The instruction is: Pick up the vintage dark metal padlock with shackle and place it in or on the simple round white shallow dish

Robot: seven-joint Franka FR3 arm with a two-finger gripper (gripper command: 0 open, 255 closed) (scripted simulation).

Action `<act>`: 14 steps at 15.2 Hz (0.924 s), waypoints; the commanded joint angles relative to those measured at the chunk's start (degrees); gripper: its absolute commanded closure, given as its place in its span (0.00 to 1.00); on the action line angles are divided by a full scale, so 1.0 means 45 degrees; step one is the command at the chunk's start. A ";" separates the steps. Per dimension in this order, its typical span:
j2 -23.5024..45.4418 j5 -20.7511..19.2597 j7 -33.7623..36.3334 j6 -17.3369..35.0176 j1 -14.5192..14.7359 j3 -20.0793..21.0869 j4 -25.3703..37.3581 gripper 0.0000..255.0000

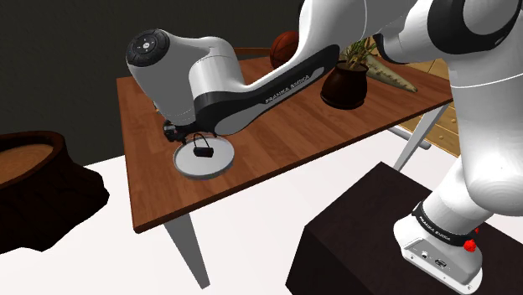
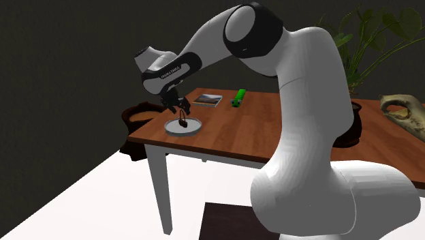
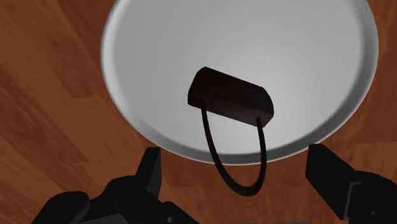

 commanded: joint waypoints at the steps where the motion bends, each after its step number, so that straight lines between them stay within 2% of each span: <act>1: 0.0000 0.0000 0.0000 0.0000 0.0000 0.0000 0.0000 0.00; 6: -0.0580 0.0556 -0.0273 -0.1009 0.0291 0.0402 0.0509 0.00; 14: -0.0579 0.0554 -0.0272 -0.1006 0.0290 0.0403 0.0508 0.00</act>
